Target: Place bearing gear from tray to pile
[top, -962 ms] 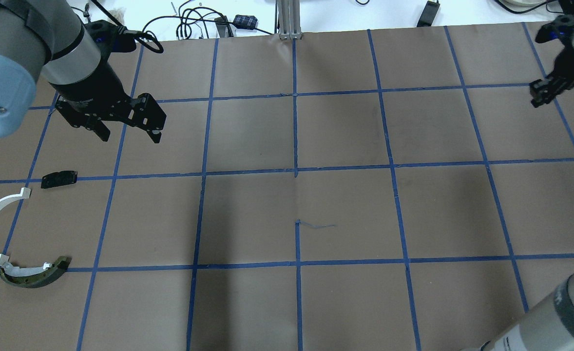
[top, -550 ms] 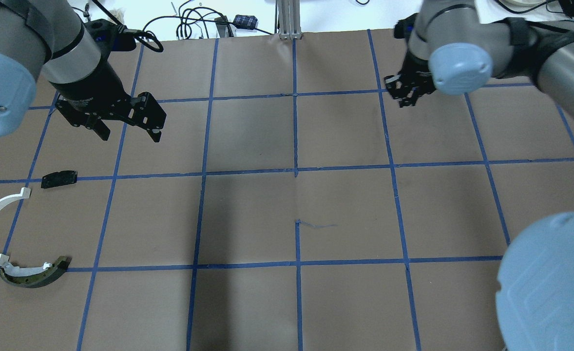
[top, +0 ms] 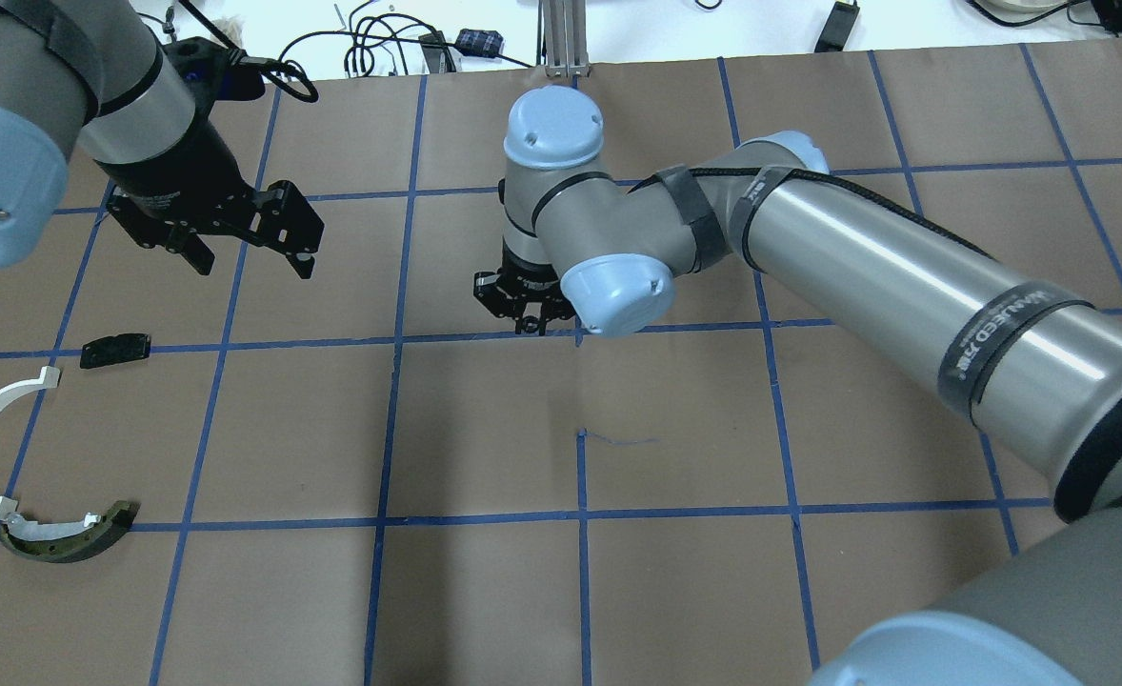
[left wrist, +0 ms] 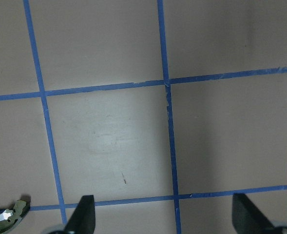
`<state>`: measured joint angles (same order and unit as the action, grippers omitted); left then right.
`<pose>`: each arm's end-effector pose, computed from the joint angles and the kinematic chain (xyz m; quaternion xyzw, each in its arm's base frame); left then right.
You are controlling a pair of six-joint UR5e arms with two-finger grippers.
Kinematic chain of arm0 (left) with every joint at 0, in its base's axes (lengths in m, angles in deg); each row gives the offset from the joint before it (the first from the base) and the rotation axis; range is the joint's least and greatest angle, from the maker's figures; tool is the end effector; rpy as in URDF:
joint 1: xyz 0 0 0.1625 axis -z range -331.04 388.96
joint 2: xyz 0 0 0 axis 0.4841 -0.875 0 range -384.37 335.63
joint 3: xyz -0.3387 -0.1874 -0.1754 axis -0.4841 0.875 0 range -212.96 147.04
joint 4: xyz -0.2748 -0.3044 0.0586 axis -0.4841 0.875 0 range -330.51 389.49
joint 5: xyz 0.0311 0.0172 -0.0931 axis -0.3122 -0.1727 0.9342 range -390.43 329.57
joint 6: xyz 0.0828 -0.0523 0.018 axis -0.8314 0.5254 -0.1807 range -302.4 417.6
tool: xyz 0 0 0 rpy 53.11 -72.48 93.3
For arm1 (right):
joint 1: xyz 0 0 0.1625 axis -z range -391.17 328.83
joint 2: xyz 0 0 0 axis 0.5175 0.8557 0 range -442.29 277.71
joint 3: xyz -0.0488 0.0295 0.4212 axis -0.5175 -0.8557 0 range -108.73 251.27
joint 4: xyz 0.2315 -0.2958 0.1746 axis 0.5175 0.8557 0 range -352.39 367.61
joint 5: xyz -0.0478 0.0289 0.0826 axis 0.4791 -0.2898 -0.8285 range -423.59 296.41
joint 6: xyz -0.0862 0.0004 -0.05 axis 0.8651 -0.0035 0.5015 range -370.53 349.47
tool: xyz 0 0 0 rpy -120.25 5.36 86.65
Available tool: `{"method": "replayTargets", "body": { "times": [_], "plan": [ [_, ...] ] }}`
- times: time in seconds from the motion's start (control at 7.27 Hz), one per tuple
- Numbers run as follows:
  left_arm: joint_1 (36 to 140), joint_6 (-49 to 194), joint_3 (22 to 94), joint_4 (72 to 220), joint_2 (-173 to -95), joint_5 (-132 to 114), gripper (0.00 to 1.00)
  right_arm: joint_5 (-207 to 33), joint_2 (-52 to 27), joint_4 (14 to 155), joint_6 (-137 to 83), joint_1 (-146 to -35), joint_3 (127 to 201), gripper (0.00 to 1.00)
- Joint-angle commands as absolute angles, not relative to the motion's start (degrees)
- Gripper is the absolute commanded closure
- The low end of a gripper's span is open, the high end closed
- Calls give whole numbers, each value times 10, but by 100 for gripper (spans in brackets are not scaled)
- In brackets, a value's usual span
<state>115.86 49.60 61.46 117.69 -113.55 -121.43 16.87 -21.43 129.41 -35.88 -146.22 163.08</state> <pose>-0.1054 -0.4882 0.4601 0.0430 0.9989 0.0165 0.0072 0.4086 -0.5204 0.2352 0.0020 0.9965 0.0287 0.0783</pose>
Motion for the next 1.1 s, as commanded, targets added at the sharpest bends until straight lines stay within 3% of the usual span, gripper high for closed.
{"method": "replayTargets", "body": {
  "times": [0.0,0.14,0.41,0.96],
  "plan": [
    [1155,495,613,1177,-1136,-1213,0,167,-222,1390,-364,-1474,1695,51],
    [1154,494,613,1176,-1138,-1203,0,200,-216,1428,-354,-1468,1712,1],
    [1155,504,615,1164,-1147,-1205,0,269,-187,1412,-253,-1394,1709,0],
    [1237,527,625,1053,-1234,-1199,0,265,-62,1234,145,-1053,1707,0]
  ]
}}
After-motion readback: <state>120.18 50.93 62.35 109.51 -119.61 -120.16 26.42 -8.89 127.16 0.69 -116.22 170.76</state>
